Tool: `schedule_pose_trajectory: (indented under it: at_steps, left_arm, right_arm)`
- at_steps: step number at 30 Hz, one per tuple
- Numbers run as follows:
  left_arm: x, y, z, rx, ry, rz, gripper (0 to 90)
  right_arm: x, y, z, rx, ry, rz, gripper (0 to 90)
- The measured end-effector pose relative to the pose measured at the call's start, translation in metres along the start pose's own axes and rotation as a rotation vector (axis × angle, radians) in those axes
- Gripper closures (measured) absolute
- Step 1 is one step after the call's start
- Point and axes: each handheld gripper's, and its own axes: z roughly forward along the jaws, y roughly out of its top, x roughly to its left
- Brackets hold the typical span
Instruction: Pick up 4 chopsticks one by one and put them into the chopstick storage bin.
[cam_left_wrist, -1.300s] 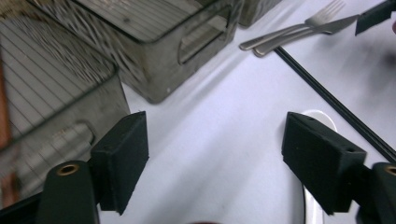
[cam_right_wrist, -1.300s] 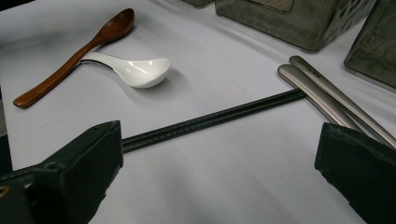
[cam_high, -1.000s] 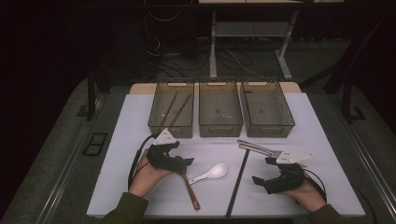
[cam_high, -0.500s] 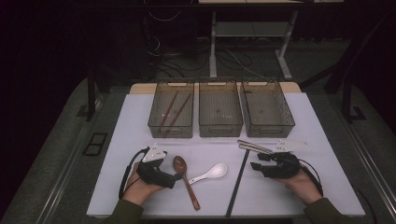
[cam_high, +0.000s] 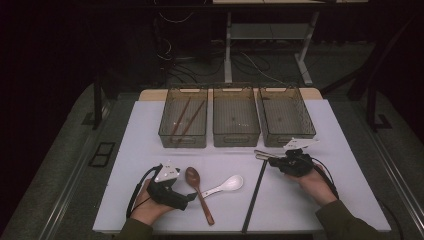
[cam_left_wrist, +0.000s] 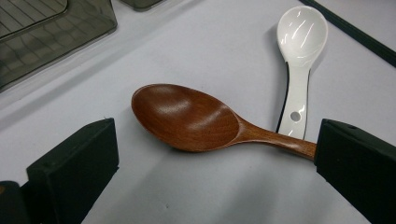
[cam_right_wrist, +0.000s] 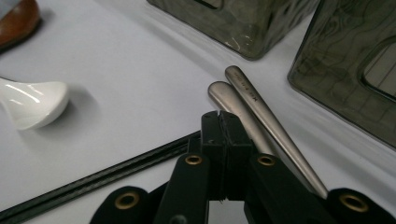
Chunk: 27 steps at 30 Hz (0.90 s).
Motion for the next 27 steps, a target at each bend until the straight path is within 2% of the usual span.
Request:
schedule_pose_trajectory:
  at_steps: [2, 5, 11, 15, 27]
  left_arm:
    - [0.001, -0.001, -0.001, -0.002, 0.000, -0.004, 0.0]
    - [0.001, -0.001, -0.001, -0.008, -0.001, -0.009, 0.0]
    - [0.002, -0.001, -0.001, -0.007, -0.007, -0.009, 0.0]
    - [0.002, -0.001, -0.001, -0.027, -0.022, -0.029, 0.0]
    - [0.003, -0.002, -0.001, -0.022, -0.020, -0.029, 0.0]
  right_arm:
    - [-0.002, 0.002, 0.005, 0.030, -0.016, 0.007, 89.2]
    - [-0.005, 0.004, 0.012, 0.041, -0.019, 0.019, 89.2]
    - [-0.004, 0.006, 0.021, 0.072, -0.041, 0.001, 89.2]
    - [-0.003, 0.007, 0.023, 0.073, -0.049, -0.005, 89.1]
    - [0.004, 0.016, 0.034, 0.070, -0.027, -0.020, 89.1]
